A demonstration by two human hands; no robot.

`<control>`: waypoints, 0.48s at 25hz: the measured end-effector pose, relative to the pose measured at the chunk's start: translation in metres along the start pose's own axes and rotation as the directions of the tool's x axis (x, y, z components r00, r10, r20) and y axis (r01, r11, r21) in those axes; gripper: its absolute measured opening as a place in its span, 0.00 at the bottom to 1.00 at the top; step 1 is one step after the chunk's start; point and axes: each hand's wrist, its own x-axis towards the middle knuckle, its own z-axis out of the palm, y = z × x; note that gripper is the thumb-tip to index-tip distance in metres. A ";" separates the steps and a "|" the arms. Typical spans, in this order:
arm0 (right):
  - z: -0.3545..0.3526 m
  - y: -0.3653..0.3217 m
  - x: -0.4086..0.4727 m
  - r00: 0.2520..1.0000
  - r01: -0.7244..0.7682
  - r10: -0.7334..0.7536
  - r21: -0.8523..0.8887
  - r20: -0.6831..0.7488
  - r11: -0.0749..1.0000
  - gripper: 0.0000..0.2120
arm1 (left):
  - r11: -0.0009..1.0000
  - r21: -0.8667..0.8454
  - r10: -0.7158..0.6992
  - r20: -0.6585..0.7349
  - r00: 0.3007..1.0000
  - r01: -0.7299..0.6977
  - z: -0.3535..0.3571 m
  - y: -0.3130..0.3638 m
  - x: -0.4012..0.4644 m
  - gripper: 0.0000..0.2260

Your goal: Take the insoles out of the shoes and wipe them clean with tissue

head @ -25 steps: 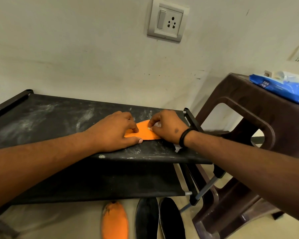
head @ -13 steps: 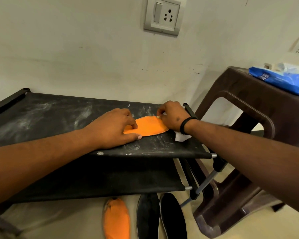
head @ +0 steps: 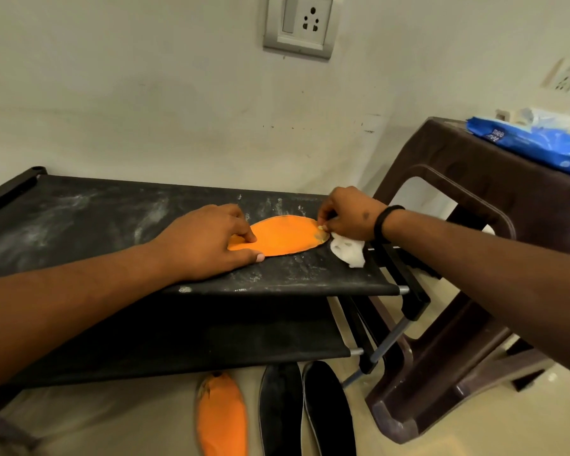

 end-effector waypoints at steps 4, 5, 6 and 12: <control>-0.009 0.009 -0.011 1.000 -0.002 0.003 0.087 -0.012 0.996 0.04 | 1.000 0.009 0.013 -0.009 1.000 -0.013 0.000 0.001 0.001 0.22; -0.009 0.009 -0.010 0.997 -0.022 0.031 0.118 -0.075 0.993 0.03 | 1.000 0.009 0.015 -0.010 1.000 -0.015 0.000 0.001 0.001 0.22; -0.006 0.008 -0.008 0.989 -0.048 0.067 0.139 -0.132 0.989 0.04 | 1.000 0.009 0.017 -0.012 1.000 -0.017 0.000 0.001 0.001 0.22; 0.021 -0.021 -0.006 0.994 -0.016 0.008 -0.068 -0.111 0.998 0.10 | 1.000 -0.001 0.010 -0.017 1.000 -0.010 0.001 -0.001 0.002 0.21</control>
